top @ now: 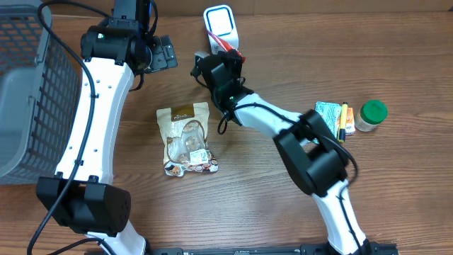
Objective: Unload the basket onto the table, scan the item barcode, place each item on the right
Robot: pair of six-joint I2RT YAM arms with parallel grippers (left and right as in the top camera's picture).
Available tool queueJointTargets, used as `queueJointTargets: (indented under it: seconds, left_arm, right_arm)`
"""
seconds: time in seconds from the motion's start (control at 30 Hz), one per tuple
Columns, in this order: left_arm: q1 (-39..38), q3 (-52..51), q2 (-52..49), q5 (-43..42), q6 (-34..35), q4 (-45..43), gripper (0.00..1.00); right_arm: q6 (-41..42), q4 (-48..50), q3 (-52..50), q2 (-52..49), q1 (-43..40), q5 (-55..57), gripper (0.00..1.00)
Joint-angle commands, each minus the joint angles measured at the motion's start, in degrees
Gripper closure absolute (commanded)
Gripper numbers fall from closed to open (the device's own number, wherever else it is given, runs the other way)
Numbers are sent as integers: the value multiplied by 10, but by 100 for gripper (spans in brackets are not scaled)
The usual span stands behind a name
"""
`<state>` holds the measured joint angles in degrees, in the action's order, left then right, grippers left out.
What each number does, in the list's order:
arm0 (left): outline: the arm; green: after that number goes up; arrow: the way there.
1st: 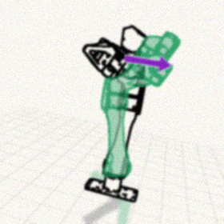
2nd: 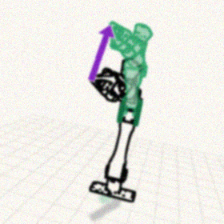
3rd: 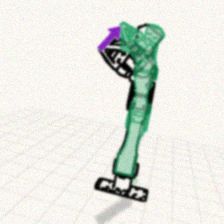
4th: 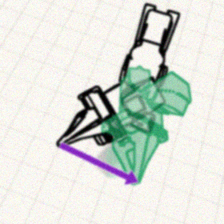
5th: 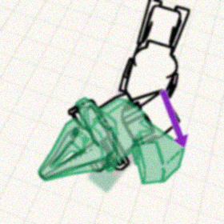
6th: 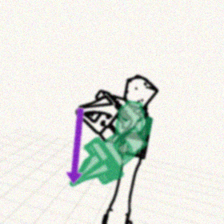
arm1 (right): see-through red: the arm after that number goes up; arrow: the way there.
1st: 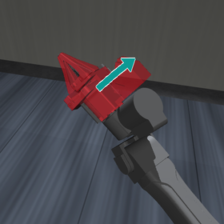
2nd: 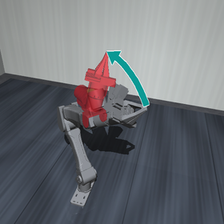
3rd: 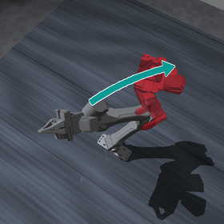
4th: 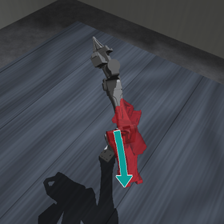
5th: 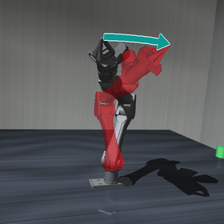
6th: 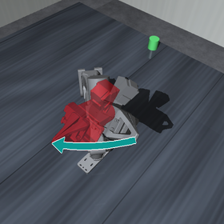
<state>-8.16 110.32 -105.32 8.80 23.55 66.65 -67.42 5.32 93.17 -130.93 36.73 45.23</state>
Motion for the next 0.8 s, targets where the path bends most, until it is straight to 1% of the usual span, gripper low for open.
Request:
queueJointTargets:
  seconds: [0.0,0.13,0.27,0.33,0.4,0.5,0.57,0.63,0.77]
  left_arm:
    - [-1,12,15,3,-9,0,0]
    - [-1,11,15,3,-9,0,0]
    - [-1,12,15,3,-9,0,0]
    - [-1,12,15,3,-9,0,0]
    - [-1,12,15,3,-9,0,0]
    - [-1,12,15,3,-9,0,0]
    - [-1,12,15,3,-9,0,0]
    - [-1,12,15,3,-9,0,0]
    - [-1,12,15,3,-9,0,0]
  right_arm:
    - [141,-51,8,132,-4,8,97]
    - [282,-188,8,221,-8,2,97]
    - [446,-374,8,289,-20,-36,97]
    - [519,-476,8,308,-33,-87,96]
    - [568,-568,8,315,-52,-156,96]
    - [630,-679,5,310,-92,-257,96]
    - [658,-717,-5,305,-116,-300,96]
    - [686,-741,-24,300,-144,-316,96]
    - [721,-715,-84,297,-190,-316,96]
